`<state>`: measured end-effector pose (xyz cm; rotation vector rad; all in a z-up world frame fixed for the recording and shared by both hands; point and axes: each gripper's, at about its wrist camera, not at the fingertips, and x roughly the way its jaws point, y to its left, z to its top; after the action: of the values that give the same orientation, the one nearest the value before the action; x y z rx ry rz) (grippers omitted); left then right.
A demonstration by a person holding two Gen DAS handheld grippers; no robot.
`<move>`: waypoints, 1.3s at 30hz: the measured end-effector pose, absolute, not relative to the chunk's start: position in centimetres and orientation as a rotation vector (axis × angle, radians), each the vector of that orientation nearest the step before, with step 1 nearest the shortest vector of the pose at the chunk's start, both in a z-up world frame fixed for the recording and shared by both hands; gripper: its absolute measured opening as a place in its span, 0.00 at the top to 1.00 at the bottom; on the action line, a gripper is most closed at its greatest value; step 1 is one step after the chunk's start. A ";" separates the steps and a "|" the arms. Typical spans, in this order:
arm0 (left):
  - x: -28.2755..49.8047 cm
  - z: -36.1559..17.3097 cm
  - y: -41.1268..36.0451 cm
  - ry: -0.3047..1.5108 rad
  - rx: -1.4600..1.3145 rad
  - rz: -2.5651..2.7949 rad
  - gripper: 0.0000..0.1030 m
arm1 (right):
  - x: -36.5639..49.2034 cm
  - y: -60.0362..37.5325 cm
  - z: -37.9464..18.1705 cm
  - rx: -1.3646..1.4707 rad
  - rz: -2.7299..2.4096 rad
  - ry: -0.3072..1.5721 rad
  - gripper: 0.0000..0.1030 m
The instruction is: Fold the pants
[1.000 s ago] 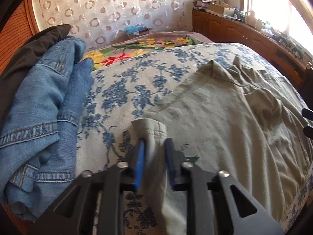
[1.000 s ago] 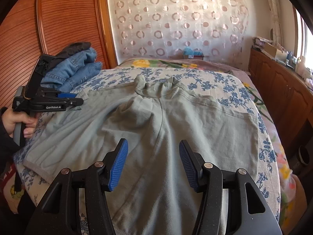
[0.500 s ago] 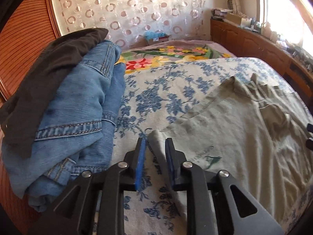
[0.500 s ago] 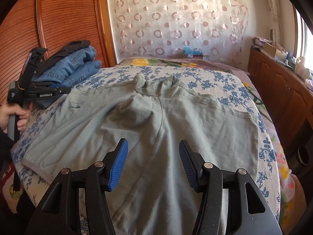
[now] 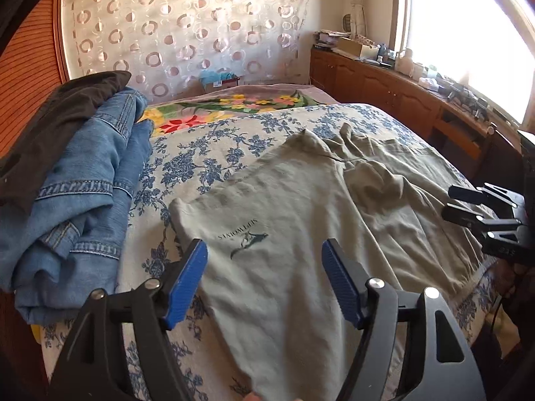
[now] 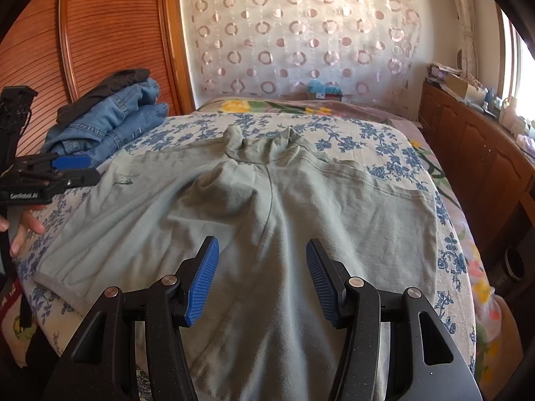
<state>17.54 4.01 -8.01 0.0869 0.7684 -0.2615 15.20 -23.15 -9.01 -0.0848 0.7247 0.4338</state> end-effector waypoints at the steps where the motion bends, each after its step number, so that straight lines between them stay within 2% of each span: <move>1: 17.0 -7.9 3.7 0.763 0.089 -0.271 0.23 | 15.2 -23.1 -9.0 -0.087 0.431 0.724 0.46; 19: 11.1 -8.5 2.3 0.743 0.057 -0.269 0.22 | 11.1 -25.3 -8.0 -0.100 0.372 0.729 0.46; 39: 9.8 -11.6 1.3 0.810 0.056 -0.246 0.22 | 6.7 -32.7 -8.8 -0.039 0.234 0.810 0.47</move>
<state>9.75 1.30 -11.64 0.0556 0.8095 -0.2461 6.68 -32.67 -8.76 -0.0392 0.8103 0.2339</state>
